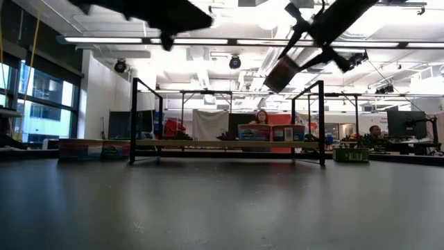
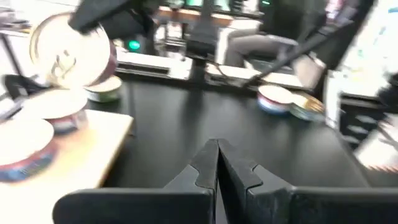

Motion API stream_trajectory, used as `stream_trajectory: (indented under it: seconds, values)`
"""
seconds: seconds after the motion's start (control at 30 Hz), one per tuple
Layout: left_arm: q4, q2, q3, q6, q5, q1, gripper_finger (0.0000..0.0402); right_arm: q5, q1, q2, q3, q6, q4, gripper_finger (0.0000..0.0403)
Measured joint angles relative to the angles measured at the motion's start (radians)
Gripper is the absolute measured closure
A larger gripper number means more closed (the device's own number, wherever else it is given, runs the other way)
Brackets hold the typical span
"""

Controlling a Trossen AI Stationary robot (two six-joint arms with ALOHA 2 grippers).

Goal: Stack canned seafood by type on shelf
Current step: Stack the blue-pink tuna can on top of the other blue-pink tuna can on the shelf

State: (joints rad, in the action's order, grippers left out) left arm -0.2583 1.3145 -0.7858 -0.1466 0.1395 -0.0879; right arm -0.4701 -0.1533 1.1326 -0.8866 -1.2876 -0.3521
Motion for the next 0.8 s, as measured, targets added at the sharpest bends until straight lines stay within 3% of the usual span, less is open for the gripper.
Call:
stream_trajectory:
  seconds: [0.2,0.4,0.5,0.8]
  values:
    - [0.076,0.116,-0.168,0.107,-0.026,0.086,0.0401,0.1,-0.071,0.11,-0.082,0.161,0.023,0.0233]
    - [0.222,0.161,-0.279,0.263,-0.029,0.171,0.0401,0.086,-0.098,0.271,-0.311,0.272,-0.337,0.0233]
    - [0.254,0.165,-0.288,0.271,-0.04,0.245,0.0401,0.073,-0.107,0.356,-0.412,0.296,-0.419,0.0233]
    - [0.303,0.132,-0.288,0.347,-0.411,0.486,0.0401,0.098,-0.15,0.549,-0.564,0.26,-0.367,0.0233]
